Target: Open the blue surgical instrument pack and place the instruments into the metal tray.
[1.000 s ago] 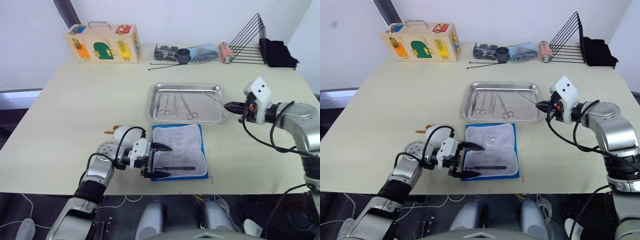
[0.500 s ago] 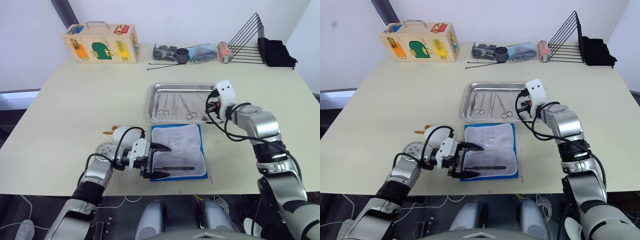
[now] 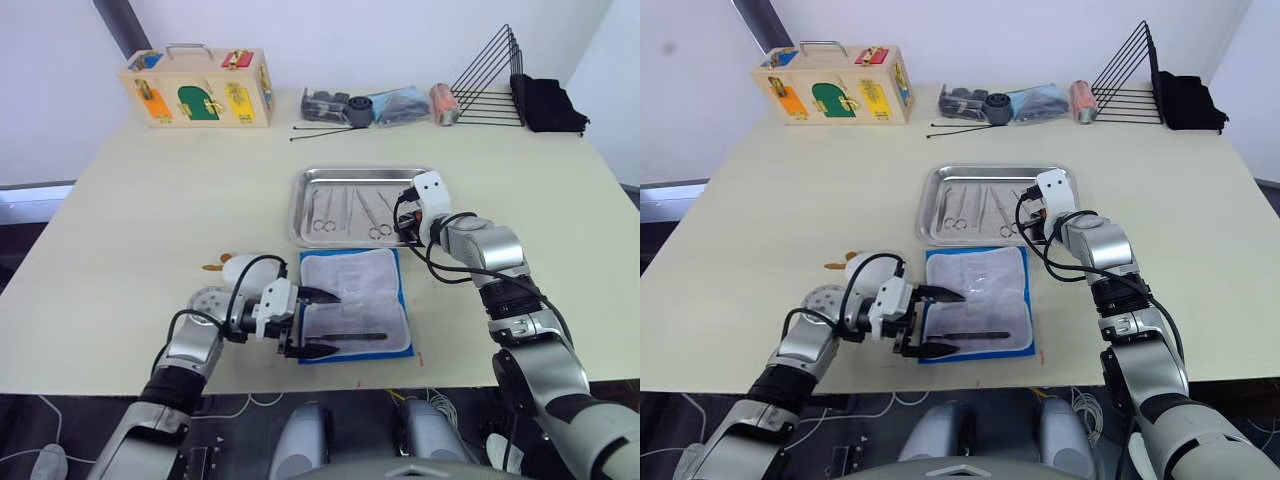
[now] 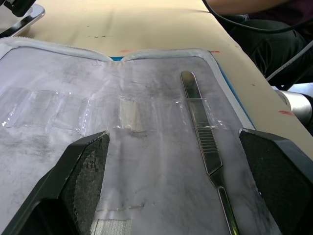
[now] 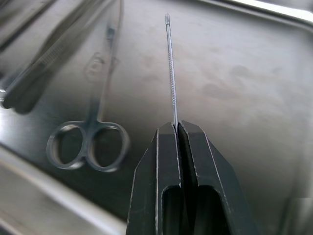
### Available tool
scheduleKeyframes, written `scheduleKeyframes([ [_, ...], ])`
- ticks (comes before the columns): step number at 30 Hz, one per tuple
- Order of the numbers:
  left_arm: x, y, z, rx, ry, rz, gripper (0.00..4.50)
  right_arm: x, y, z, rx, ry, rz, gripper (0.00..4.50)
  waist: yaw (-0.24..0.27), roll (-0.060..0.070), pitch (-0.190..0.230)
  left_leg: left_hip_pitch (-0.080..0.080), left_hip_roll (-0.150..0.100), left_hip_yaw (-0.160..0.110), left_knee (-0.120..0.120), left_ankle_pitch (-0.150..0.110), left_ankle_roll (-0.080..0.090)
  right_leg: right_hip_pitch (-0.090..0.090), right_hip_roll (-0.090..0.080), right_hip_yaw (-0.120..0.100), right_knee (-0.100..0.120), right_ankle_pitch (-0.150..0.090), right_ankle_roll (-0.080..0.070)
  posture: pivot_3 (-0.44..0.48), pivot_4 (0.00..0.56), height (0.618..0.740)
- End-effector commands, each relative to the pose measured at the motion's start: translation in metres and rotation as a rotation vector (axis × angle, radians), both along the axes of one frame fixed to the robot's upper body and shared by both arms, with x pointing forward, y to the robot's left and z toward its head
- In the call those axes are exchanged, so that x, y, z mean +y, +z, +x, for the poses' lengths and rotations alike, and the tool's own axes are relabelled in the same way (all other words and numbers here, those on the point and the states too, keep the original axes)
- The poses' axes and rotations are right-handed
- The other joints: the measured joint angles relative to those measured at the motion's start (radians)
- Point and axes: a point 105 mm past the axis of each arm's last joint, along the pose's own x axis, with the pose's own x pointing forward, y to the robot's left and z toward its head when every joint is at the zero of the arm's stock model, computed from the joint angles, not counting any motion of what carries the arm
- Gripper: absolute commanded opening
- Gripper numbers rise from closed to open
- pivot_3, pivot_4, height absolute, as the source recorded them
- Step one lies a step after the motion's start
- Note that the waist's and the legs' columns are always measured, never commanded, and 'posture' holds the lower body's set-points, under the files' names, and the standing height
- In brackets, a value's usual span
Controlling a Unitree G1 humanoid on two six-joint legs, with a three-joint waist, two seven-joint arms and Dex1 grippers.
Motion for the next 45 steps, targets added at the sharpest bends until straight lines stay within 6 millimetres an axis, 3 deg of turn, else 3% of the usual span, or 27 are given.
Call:
scheduleKeyframes([
  [1,0.004,-0.024,-0.012,0.105,0.007,0.058,4.50,0.006,0.015,0.002,-0.050,0.026,0.026,0.06,0.000,0.000,0.000,0.000,0.000,0.000,0.000,0.000,0.000,0.000,0.000,0.000,0.000,0.000,0.000,0.000,0.150,0.740],
  [2,0.004,-0.024,-0.012,0.105,0.006,0.058,4.50,0.006,0.015,0.001,-0.050,0.031,0.033,0.65,0.000,0.000,0.000,0.000,0.000,0.000,0.000,0.000,0.000,0.000,0.000,0.000,0.000,0.000,0.000,0.000,0.150,0.740],
  [3,0.004,-0.024,-0.012,0.105,0.006,0.057,4.50,0.006,0.015,0.001,-0.050,0.034,0.038,0.87,0.000,0.000,0.000,0.000,0.000,0.000,0.000,0.000,0.000,0.000,0.000,0.000,0.000,0.000,0.000,0.000,0.150,0.740],
  [5,0.004,-0.024,-0.012,0.105,0.006,0.057,4.50,0.006,0.017,0.000,-0.059,0.044,0.043,2.03,0.000,0.000,0.000,0.000,0.000,0.000,0.000,0.000,0.000,0.000,0.000,0.000,0.000,0.000,0.000,0.000,0.150,0.740],
  [10,0.005,-0.024,-0.012,0.105,0.006,0.060,4.50,0.002,0.035,-0.003,-0.129,0.082,0.042,4.39,0.000,0.000,0.000,0.000,0.000,-0.001,0.000,0.000,0.000,0.000,0.000,0.000,0.000,0.000,0.000,0.000,0.150,0.740],
  [16,0.006,-0.024,-0.013,0.109,0.002,0.061,4.50,0.002,0.063,-0.021,-0.264,0.224,0.110,4.46,0.000,0.000,0.000,0.000,0.000,-0.001,0.000,0.000,0.000,0.000,0.000,0.000,0.000,0.000,0.000,0.000,0.150,0.740],
  [24,0.006,-0.024,-0.014,0.113,-0.008,0.060,4.50,-0.007,0.055,-0.078,-0.329,0.516,0.175,4.46,0.001,0.000,0.001,-0.001,0.000,-0.001,0.000,0.000,0.000,0.000,0.000,0.000,-0.001,0.000,0.000,0.000,0.150,0.740],
  [36,0.010,-0.024,-0.015,0.120,-0.021,0.069,4.50,-0.073,0.051,-0.164,-0.375,0.893,0.154,4.46,-0.001,-0.003,0.003,0.000,0.000,0.000,-0.001,0.000,0.000,0.001,0.000,0.000,-0.003,0.000,0.000,0.000,0.150,0.740],
  [41,0.013,-0.024,-0.015,0.123,-0.024,0.073,4.50,-0.104,0.070,-0.177,-0.366,0.971,0.153,4.46,-0.001,-0.004,0.003,0.001,0.000,0.000,0.000,0.000,0.000,0.002,0.000,0.001,-0.003,0.000,0.000,0.000,0.150,0.740],
  [45,0.014,-0.023,-0.016,0.122,-0.029,0.077,4.50,-0.118,0.085,-0.183,-0.373,1.013,0.125,4.46,-0.001,-0.004,0.004,0.001,0.000,0.000,-0.001,0.000,0.000,0.001,0.001,0.000,-0.003,0.000,0.000,0.000,0.150,0.740],
])
